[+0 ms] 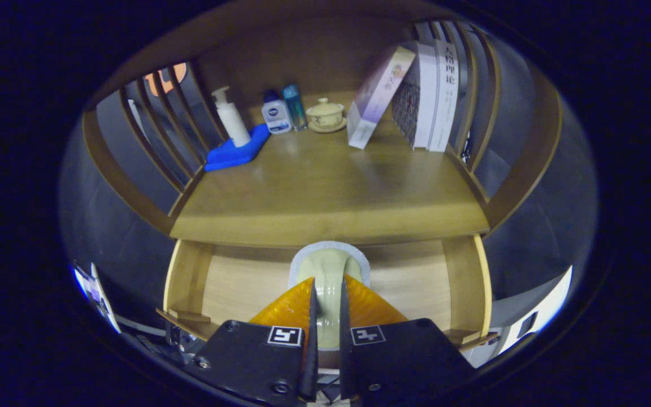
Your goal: Pull open the drawer, take out the items inside it, and place them on the countertop above the cabinet.
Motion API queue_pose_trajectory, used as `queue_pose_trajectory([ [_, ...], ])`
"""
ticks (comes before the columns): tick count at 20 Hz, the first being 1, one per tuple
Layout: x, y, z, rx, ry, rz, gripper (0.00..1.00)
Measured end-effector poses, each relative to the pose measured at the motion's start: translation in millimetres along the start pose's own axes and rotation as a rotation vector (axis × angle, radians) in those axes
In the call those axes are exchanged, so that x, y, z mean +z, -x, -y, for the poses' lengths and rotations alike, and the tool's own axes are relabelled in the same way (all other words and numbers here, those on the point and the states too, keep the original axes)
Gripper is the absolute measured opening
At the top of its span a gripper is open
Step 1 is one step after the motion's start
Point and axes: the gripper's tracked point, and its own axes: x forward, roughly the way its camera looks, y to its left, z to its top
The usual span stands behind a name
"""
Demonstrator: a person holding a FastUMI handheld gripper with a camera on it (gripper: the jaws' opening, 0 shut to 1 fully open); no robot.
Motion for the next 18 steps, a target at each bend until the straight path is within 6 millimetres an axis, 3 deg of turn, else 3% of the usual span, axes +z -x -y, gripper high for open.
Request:
queue_pose_trajectory([
  [9,72.9,1.4,-26.4,-0.006,0.039,0.061,0.18],
  [18,129.0,-40.4,-36.1,-0.043,0.031,0.019,0.18],
])
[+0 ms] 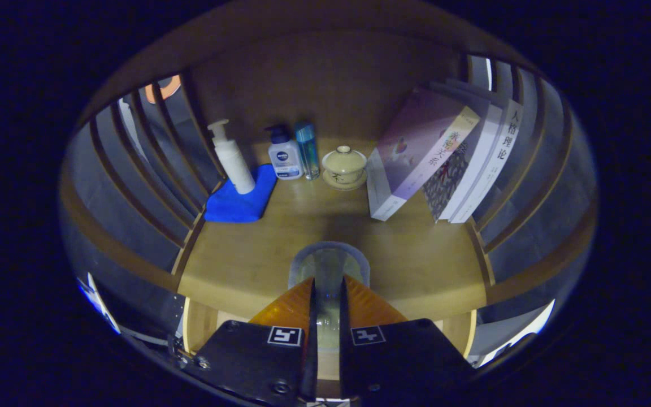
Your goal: Pull open the drawer, take out the items inside it, and place them on the countertop above the cabinet.
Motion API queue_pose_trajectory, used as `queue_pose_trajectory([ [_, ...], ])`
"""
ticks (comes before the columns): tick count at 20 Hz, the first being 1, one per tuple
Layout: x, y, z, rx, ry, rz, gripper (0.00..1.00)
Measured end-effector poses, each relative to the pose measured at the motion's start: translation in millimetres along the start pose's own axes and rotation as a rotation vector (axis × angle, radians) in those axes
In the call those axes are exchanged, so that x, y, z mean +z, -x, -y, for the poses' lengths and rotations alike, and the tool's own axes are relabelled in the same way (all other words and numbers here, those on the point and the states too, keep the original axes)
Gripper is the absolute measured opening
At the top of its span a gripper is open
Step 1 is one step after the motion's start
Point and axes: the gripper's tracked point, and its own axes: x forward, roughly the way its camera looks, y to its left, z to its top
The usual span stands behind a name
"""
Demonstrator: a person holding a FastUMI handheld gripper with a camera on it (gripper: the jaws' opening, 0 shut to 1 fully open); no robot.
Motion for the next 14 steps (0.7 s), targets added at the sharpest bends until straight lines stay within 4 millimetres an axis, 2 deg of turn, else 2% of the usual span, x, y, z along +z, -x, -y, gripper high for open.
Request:
queue_pose_trajectory([
  [6,28.4,-33.9,4.3,-0.062,-0.013,-0.019,0.18],
  [14,39.7,-67.5,10.2,-0.142,0.024,-0.041,0.18],
])
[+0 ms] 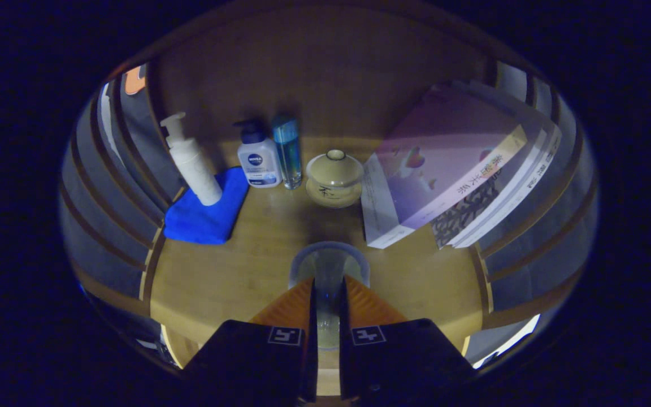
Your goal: Pull open the drawer, take out the items inside it, and place them on the countertop above the cabinet.
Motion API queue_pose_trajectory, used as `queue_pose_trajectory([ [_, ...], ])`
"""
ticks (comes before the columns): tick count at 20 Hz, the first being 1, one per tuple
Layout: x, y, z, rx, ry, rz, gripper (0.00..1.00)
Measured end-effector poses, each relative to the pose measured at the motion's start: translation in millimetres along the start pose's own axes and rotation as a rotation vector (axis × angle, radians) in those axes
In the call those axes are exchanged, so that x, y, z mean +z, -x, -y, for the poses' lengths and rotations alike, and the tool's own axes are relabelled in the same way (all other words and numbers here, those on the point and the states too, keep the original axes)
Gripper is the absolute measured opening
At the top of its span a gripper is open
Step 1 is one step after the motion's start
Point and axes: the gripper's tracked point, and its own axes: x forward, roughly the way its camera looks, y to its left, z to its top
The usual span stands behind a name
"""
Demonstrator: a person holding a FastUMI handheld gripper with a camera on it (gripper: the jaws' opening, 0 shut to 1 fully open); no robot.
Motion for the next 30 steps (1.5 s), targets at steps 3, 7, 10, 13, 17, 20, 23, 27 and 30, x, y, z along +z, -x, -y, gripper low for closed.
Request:
queue_pose_trajectory([
  [3,1.1,-12.0,-2.4,-0.003,-0.010,-0.008,0.18],
  [7,0.2,-18.3,-8.5,0.005,0.019,-0.008,0.29],
  [10,4.4,-13.8,-8.6,-0.010,0.040,0.031,0.38],
  [13,6.5,-1.0,-9.7,-0.007,0.049,0.094,0.46],
  [17,-8.7,21.6,-14.2,0.007,0.083,0.170,0.59],
  [20,-21.9,40.8,-14.8,0.021,0.102,0.228,0.71],
  [23,-49.3,59.9,-18.1,0.045,0.138,0.277,0.71],
  [27,-71.7,84.6,-15.9,0.091,0.098,0.319,0.84],
  [30,-75.9,113.6,-12.8,0.119,0.070,0.406,0.84],
])
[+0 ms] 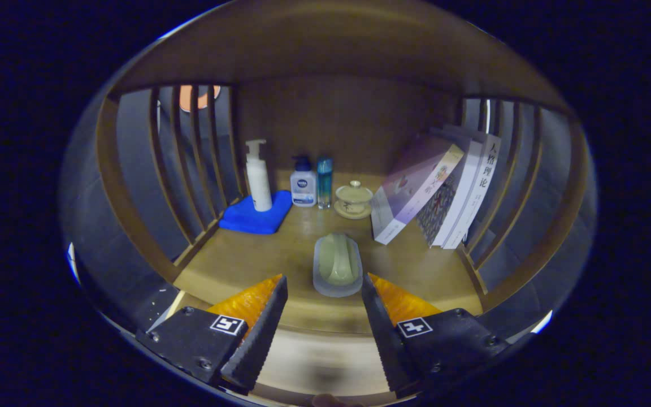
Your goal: Pull open the drawer, take out the items inside it, and place them on the countertop above the cabinet.
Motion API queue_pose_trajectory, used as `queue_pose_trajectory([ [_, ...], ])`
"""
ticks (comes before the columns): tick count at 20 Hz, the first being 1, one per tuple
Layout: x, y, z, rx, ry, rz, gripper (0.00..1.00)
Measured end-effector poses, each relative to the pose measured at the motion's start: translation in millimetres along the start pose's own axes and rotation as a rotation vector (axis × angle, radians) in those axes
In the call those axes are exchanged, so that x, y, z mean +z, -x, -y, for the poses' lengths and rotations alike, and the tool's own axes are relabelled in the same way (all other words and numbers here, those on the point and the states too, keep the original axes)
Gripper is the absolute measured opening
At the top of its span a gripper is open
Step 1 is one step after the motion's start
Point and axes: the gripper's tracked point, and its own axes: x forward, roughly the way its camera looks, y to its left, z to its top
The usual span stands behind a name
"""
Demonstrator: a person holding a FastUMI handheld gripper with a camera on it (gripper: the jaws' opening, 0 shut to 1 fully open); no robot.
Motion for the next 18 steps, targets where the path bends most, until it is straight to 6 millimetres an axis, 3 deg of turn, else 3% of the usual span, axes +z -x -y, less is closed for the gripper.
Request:
queue_pose_trajectory([
  [4,0.7,44.6,-12.1,0.054,0.003,0.132,0.84],
  [5,-0.6,54.2,-10.8,0.059,0.006,0.161,0.89],
  [7,-6.3,69.4,-12.5,0.070,0.006,0.215,0.96],
  [12,-24.8,105.3,-20.4,0.109,0.018,0.358,0.97],
  [15,-52.2,112.9,-17.0,0.078,0.078,0.421,0.99],
  [18,-81.3,116.3,-27.3,0.109,0.083,0.439,0.99],
])
